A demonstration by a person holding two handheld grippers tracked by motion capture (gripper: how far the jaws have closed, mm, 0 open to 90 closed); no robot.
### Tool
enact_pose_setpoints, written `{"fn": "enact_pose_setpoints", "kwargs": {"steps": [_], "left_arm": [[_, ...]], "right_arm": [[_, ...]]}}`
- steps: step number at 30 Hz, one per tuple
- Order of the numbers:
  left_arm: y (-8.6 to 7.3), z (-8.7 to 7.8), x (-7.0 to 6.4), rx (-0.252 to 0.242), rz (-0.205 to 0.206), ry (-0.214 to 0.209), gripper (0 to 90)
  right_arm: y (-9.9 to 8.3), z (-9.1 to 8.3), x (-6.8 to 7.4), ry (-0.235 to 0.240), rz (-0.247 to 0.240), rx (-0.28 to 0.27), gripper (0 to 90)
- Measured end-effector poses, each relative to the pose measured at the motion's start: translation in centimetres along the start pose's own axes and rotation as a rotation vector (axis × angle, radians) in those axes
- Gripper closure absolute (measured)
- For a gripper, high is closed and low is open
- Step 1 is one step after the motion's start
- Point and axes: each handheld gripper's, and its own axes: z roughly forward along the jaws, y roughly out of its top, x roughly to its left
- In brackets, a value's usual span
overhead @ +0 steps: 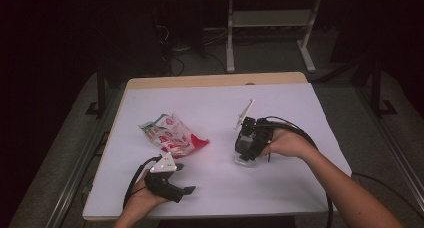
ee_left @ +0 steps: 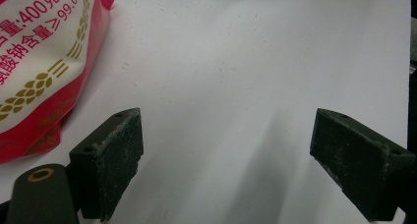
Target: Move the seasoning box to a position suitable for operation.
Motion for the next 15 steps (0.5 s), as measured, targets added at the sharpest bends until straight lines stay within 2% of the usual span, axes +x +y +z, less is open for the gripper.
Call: {"fn": "enact_pose_setpoints", "kwargs": {"steps": [6,9,15], "left_arm": [[0.0,0.1,0.0,-0.004,-0.006,-0.004,12.3],[0.0,0.2,-0.1,-0.005,-0.012,-0.006,12.3],[0.0,0.1,-0.1,-0.012,-0.017,-0.008,12.3]], "right_arm": [[0.1,-0.3,1.2,-0.01,-0.026,-0.022,15.1],[0.2,-0.4,1.9,0.002,-0.032,-0.02,15.1],[0.6,-0.2,3.6,0.009,-0.079,-0.017,15.1]]}}
